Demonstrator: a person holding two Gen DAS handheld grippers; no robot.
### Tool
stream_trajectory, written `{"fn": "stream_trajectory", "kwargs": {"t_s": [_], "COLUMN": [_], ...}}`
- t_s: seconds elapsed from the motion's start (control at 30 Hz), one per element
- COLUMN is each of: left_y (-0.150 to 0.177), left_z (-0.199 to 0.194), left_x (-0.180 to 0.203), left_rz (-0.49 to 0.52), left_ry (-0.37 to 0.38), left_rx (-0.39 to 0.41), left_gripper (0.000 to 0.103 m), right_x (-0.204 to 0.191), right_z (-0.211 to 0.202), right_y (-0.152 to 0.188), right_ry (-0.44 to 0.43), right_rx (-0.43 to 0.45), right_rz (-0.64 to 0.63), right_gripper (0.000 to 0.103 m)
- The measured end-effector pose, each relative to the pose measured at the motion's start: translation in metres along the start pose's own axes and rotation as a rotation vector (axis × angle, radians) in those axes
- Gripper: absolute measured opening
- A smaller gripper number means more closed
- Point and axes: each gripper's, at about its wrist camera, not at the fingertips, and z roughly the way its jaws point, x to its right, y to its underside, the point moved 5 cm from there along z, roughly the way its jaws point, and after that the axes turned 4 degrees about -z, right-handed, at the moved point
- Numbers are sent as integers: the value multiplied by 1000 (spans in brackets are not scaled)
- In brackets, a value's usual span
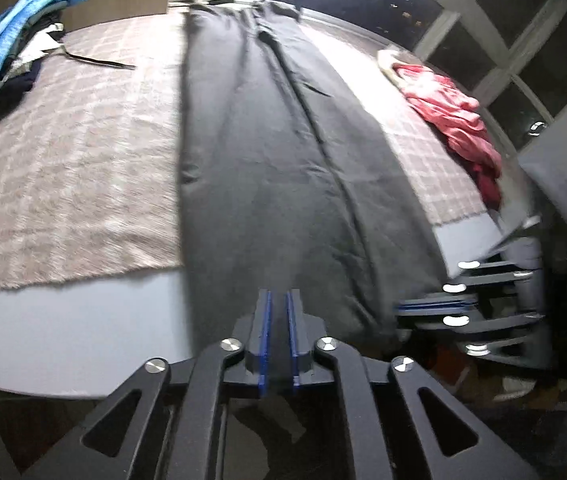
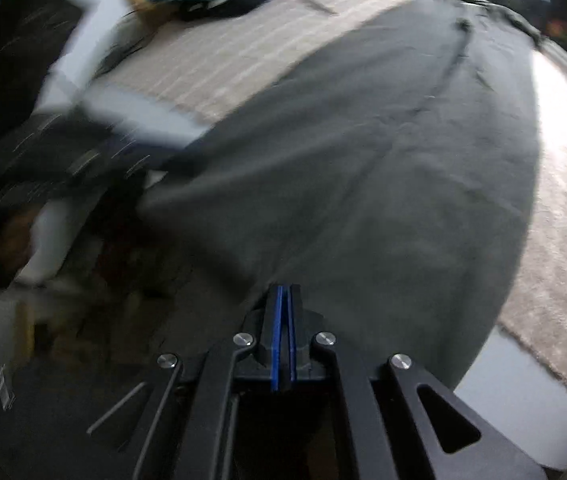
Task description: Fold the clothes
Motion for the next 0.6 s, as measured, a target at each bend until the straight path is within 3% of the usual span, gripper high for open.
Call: {"fn": "stream_trajectory", "kwargs": {"t_s": [0.07,0.13,0.23,0.3,0.47,0.6], "left_y": [-5,-6,-6,-7,-10,-9], "left_z": [3,8,16,20,25,27], "left_x": [-9,-17,-23,-25,-25,-23], "left_rz": [-19,-43,-50,-69,-107,-135], "left_ry": [-41,-55,-102,-106,-113,-116], "left_rx": [0,-9,-20,-29,-42,-41], "left_gripper": [20,21,21,23,31,34], "right_x": [17,49,97,126,169,200], "right_z": [-26,-54,-75,-76,-36,30], "right_y": [-15,-45,-110,-161,-285,-337], "right_ry": [18,51,116,107,104,109], "right_rx": [36,90,156,169,152,47], "right_rz": [7,29,38,54,47,101], "right_gripper": [3,14,26,26,34,34]}}
